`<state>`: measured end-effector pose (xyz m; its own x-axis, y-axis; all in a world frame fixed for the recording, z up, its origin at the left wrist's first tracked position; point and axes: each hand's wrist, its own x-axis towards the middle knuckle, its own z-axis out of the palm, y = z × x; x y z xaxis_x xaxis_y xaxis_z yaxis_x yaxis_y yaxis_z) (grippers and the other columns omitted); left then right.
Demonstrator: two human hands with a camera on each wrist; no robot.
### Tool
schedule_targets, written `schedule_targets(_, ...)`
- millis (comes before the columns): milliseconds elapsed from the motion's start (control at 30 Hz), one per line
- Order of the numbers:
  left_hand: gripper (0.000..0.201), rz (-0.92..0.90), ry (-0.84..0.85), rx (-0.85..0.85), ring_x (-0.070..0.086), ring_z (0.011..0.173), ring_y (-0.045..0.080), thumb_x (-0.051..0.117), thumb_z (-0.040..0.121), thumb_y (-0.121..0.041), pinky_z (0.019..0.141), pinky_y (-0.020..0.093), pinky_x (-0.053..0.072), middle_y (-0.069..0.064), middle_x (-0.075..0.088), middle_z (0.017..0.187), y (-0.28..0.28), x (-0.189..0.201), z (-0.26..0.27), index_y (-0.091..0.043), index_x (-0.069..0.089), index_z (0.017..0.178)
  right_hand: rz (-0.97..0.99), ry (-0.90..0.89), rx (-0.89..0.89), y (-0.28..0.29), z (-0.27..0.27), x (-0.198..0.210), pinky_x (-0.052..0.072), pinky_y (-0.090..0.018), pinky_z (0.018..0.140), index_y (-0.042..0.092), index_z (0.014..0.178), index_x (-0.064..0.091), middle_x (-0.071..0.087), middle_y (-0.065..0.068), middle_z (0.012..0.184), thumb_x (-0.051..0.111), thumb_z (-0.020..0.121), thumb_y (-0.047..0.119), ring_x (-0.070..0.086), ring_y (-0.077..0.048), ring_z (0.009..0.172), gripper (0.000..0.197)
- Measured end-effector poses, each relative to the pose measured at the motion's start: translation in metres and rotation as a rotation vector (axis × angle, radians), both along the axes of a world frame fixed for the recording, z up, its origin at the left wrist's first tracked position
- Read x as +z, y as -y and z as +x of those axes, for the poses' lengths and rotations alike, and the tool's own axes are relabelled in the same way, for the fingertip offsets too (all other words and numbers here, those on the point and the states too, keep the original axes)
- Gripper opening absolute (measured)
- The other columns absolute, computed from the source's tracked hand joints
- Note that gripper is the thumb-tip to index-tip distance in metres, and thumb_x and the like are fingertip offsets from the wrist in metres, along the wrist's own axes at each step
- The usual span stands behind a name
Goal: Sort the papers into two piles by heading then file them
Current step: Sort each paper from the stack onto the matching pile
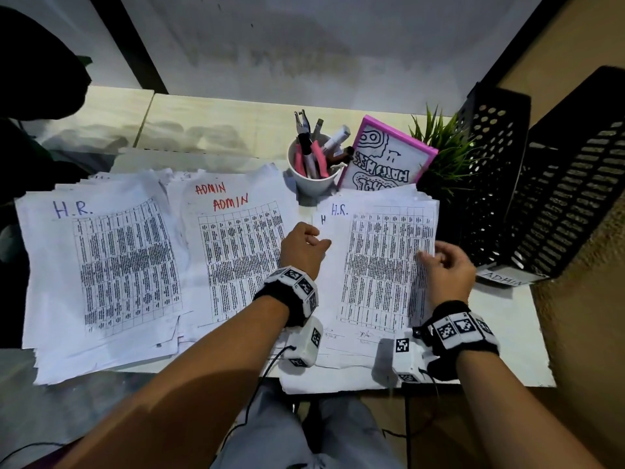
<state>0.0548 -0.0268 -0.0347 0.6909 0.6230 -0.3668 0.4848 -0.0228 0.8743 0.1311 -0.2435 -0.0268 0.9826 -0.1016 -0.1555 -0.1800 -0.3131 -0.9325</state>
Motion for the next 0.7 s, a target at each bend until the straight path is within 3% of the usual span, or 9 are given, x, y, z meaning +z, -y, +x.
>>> schedule_targets(67, 0.019, 0.0, -0.022, 0.011, 0.056, 0.064, 0.011, 0.07, 0.081, -0.014, 0.055, 0.009, 0.046, -0.002, 0.055, 0.075, 0.001, 0.0, -0.002, -0.009, 0.058, 0.095, -0.088, 0.078, -0.041, -0.002, 0.003, -0.002, 0.05, -0.018, 0.065, 0.014, 0.096, 0.059, 0.051, 0.003, 0.065, 0.074, 0.076, 0.0, 0.049, 0.001, 0.056, 0.028)
schedule_targets(133, 0.02, 0.0, -0.04, 0.024, 0.061, 0.079, 0.021, 0.07, 0.08, -0.016, 0.074, 0.027, 0.054, 0.002, 0.06, 0.085, 0.001, -0.002, -0.003, -0.009, 0.06, 0.096, -0.193, 0.099, -0.027, -0.001, 0.004, -0.002, 0.046, -0.01, 0.059, 0.009, 0.093, 0.062, 0.052, 0.004, 0.065, 0.074, 0.076, 0.002, 0.048, -0.001, 0.056, 0.021)
schedule_targets(233, 0.021, 0.021, -0.063, 0.025, 0.059, 0.087, 0.019, 0.065, 0.084, -0.015, 0.079, 0.026, 0.047, 0.009, 0.065, 0.101, -0.003, -0.001, -0.004, -0.005, 0.062, 0.102, -0.317, 0.13, 0.004, 0.005, 0.005, -0.003, 0.055, -0.032, 0.071, 0.01, 0.086, 0.067, 0.059, 0.0, 0.069, 0.072, 0.081, 0.009, 0.055, -0.016, 0.066, 0.007)
schedule_targets(333, 0.026, 0.02, -0.063, -0.004, 0.061, 0.097, 0.021, 0.063, 0.087, -0.015, 0.075, 0.017, 0.042, 0.009, 0.065, 0.109, -0.008, 0.001, -0.005, -0.005, 0.061, 0.11, -0.306, 0.161, 0.029, 0.013, 0.004, -0.004, 0.055, -0.037, 0.076, 0.011, 0.089, 0.07, 0.065, -0.003, 0.076, 0.066, 0.085, 0.007, 0.06, -0.018, 0.073, 0.007)
schedule_targets(433, 0.044, -0.114, -0.029, -0.043, 0.057, 0.101, 0.019, 0.067, 0.083, -0.008, 0.06, 0.001, 0.042, 0.007, 0.059, 0.115, -0.007, 0.006, -0.007, -0.005, 0.053, 0.125, -0.082, 0.148, 0.025, 0.02, -0.004, 0.004, 0.055, -0.027, 0.079, 0.011, 0.091, 0.072, 0.07, 0.004, 0.078, 0.065, 0.083, -0.002, 0.065, -0.011, 0.079, 0.016)
schedule_targets(533, 0.079, -0.246, 0.013, -0.182, 0.044, 0.128, 0.028, 0.074, 0.075, 0.001, 0.092, 0.024, 0.044, 0.012, 0.042, 0.144, -0.007, 0.006, -0.01, -0.011, 0.034, 0.141, 0.216, -0.003, -0.014, 0.03, -0.01, 0.01, 0.051, -0.013, 0.062, 0.021, 0.06, 0.072, 0.066, 0.013, 0.058, 0.055, 0.078, -0.018, 0.061, 0.001, 0.06, 0.046)
schedule_targets(600, 0.08, -0.274, 0.039, -0.244, 0.045, 0.126, 0.024, 0.077, 0.071, 0.002, 0.101, 0.036, 0.044, 0.01, 0.04, 0.146, -0.007, 0.007, -0.015, -0.013, 0.039, 0.14, 0.262, -0.138, 0.008, 0.036, -0.012, 0.006, 0.049, -0.012, 0.055, 0.024, 0.052, 0.071, 0.062, 0.014, 0.051, 0.047, 0.076, -0.022, 0.058, 0.001, 0.051, 0.057)
schedule_targets(633, 0.07, -0.258, 0.053, -0.263, 0.052, 0.117, 0.02, 0.077, 0.071, 0.0, 0.099, 0.034, 0.047, 0.011, 0.046, 0.141, -0.008, 0.007, -0.018, -0.008, 0.048, 0.135, 0.258, -0.198, 0.044, 0.037, -0.013, 0.006, 0.049, -0.013, 0.052, 0.021, 0.051, 0.07, 0.06, 0.012, 0.05, 0.046, 0.072, -0.021, 0.057, 0.0, 0.049, 0.052)
schedule_targets(700, 0.048, -0.259, 0.075, -0.259, 0.059, 0.094, 0.006, 0.075, 0.074, -0.001, 0.08, 0.014, 0.052, 0.012, 0.059, 0.124, -0.008, 0.008, -0.027, 0.004, 0.06, 0.119, 0.339, -0.272, 0.075, 0.042, -0.01, -0.001, 0.047, -0.019, 0.051, 0.005, 0.056, 0.063, 0.058, 0.001, 0.053, 0.047, 0.056, -0.011, 0.056, -0.013, 0.051, 0.022)
